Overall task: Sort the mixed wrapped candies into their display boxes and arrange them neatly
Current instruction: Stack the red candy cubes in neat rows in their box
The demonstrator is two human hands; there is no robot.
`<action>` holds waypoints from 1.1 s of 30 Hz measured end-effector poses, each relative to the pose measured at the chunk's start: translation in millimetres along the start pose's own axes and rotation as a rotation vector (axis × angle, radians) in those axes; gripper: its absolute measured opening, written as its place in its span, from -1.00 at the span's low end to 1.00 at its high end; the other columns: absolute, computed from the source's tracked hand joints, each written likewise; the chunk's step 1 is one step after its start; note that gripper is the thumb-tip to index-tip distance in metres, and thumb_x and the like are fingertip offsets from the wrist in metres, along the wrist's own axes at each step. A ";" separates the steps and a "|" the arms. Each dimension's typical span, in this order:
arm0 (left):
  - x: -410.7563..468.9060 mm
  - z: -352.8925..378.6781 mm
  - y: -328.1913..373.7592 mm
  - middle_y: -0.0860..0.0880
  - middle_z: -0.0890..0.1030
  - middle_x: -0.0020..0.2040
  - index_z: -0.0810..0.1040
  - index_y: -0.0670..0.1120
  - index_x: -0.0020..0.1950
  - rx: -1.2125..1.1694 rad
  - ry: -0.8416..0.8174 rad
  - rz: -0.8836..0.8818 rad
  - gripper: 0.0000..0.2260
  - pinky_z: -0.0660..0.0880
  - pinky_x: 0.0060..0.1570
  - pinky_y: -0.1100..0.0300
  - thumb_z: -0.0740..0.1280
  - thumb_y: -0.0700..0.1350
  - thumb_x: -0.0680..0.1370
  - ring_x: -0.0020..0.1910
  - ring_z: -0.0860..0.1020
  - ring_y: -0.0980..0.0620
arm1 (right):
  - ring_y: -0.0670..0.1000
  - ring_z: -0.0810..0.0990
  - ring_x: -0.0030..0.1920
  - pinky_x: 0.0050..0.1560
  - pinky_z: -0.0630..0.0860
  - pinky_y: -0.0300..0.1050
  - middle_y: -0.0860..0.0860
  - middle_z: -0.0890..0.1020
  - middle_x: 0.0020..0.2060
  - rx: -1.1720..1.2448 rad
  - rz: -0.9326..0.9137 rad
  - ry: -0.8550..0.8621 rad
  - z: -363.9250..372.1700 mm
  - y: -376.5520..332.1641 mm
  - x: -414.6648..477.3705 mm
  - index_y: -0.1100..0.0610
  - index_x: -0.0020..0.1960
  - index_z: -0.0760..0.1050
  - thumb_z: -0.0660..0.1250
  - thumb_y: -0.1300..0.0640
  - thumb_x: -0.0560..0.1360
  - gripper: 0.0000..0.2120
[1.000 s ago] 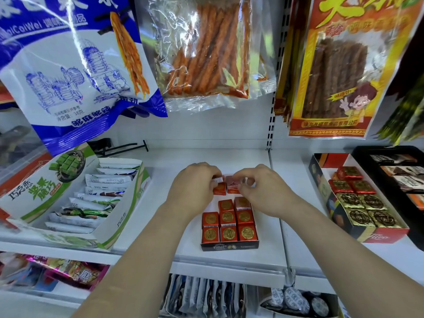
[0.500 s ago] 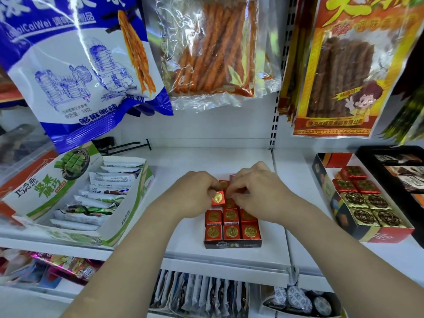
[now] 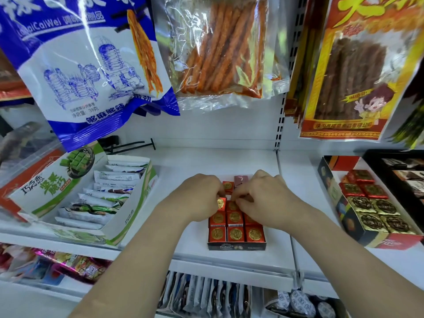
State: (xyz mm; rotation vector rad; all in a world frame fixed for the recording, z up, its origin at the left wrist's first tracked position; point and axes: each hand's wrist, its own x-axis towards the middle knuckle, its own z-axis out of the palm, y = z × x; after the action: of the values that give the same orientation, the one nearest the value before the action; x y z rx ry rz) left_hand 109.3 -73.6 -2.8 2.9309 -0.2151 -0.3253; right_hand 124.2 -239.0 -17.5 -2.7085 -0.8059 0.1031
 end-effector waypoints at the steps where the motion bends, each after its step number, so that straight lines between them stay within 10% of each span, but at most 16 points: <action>1: 0.7 1.1 0.5 -0.08 0.62 0.11 0.61 -0.03 0.21 0.008 -0.002 -0.002 -0.69 0.52 0.02 0.08 0.20 -0.24 0.56 0.06 0.54 -0.07 | -0.02 0.33 0.21 0.13 0.24 0.00 -0.14 0.59 -0.01 0.010 0.001 -0.002 -0.1 0.0 -0.2 -0.17 0.15 0.56 0.18 -0.02 0.57 -0.75; 9: 0.4 -0.7 -0.3 0.01 0.65 0.08 0.65 0.05 0.13 -0.020 0.016 0.016 -0.76 0.50 0.03 0.14 0.28 -0.15 0.55 0.05 0.55 0.00 | -0.02 0.36 0.18 0.18 0.34 0.00 -0.27 0.36 -0.27 0.088 0.003 -0.015 -0.7 4.1 -0.6 -0.20 0.15 0.55 0.17 0.01 0.58 -0.75; 14: 0.0 -0.2 -0.4 0.03 0.65 0.08 0.65 0.06 0.14 -0.049 -0.010 0.024 -0.76 0.50 0.04 0.17 0.27 -0.14 0.56 0.05 0.55 0.04 | -0.04 0.47 0.16 0.18 0.44 0.03 -0.22 0.61 -0.10 0.224 0.011 0.023 3.8 6.3 3.6 -0.18 0.14 0.57 0.19 0.07 0.56 -0.73; 20: 6.0 2.2 -0.5 0.06 0.64 0.11 0.65 0.04 0.15 -0.156 0.302 -0.036 -0.79 0.47 0.10 0.19 0.29 -0.12 0.58 0.11 0.55 0.04 | -0.04 0.47 0.10 0.06 0.40 -0.22 -0.18 0.60 -0.07 0.348 0.166 0.325 -2.4 23.8 8.2 -0.03 0.13 0.60 0.25 0.14 0.56 -0.79; 33: 22.0 17.6 7.2 -0.01 0.57 -0.01 0.60 0.08 0.22 -0.050 0.305 -0.025 -0.72 0.43 -0.03 0.13 0.38 -0.04 0.51 0.07 0.45 -0.04 | 0.11 0.36 0.21 0.20 0.37 0.07 0.01 0.47 0.02 0.156 0.237 0.148 16.8 28.6 22.8 -0.22 0.20 0.47 0.31 -0.05 0.47 -0.70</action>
State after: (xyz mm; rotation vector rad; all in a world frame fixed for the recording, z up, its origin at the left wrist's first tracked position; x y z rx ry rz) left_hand 125.6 -87.1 -22.8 2.8848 -0.1240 0.1130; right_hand 155.6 -244.7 -42.0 -2.6153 -0.4154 0.0168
